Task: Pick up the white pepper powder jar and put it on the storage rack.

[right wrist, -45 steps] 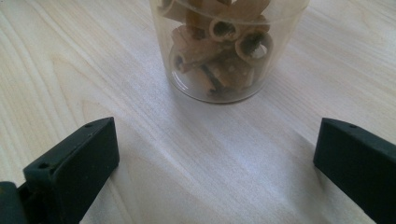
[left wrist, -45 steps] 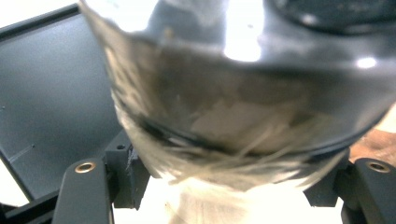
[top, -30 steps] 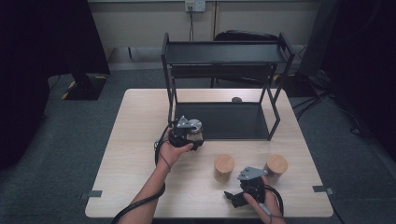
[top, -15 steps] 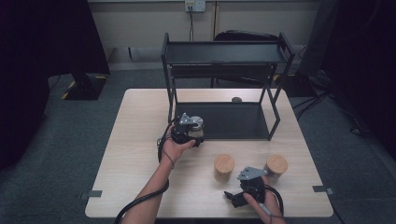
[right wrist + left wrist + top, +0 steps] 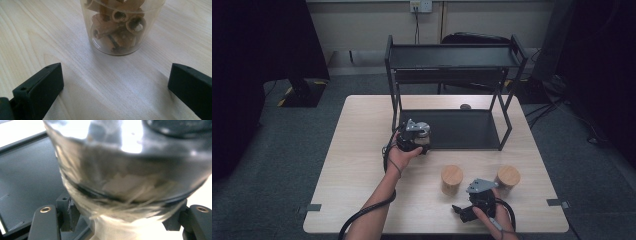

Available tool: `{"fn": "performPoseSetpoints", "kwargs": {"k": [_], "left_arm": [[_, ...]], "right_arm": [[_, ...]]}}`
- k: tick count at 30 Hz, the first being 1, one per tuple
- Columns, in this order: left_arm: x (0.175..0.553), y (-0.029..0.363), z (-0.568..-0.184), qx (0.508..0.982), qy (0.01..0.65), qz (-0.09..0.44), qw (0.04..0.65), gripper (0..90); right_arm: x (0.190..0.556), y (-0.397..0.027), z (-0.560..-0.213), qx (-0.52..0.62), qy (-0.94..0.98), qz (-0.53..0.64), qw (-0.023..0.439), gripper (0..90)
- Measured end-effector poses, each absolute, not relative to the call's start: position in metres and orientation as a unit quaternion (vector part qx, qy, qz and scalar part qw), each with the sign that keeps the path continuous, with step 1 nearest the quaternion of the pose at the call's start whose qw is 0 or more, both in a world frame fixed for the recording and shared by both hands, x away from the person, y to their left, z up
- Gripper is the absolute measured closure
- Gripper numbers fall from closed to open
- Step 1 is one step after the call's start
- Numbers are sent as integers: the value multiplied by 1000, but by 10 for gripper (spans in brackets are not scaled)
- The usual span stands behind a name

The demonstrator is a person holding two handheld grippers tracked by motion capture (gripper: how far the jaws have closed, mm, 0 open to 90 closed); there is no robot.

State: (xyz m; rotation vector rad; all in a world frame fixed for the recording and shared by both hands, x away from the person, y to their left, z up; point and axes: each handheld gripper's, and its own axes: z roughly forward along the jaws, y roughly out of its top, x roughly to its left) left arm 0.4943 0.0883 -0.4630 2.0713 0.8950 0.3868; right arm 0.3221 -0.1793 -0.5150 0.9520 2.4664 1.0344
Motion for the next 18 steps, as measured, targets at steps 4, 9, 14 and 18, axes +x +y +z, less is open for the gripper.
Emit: {"fn": "performPoseSetpoints", "kwargs": {"k": [4,9,14,18], "left_arm": [[497,87,-462,823,358,156,414,307],[501,87,-464,822,363,158,410,308],[505,86,-466,820,368,163,406,308],[507,86,-467,818,372,165,406,307]], "right_arm": [[322,-179,-515,332,859,360,151,0],[322,-179,-515,332,859,360,151,0],[322,-179,-515,332,859,360,151,0],[322,-179,-515,332,859,360,151,0]]}}
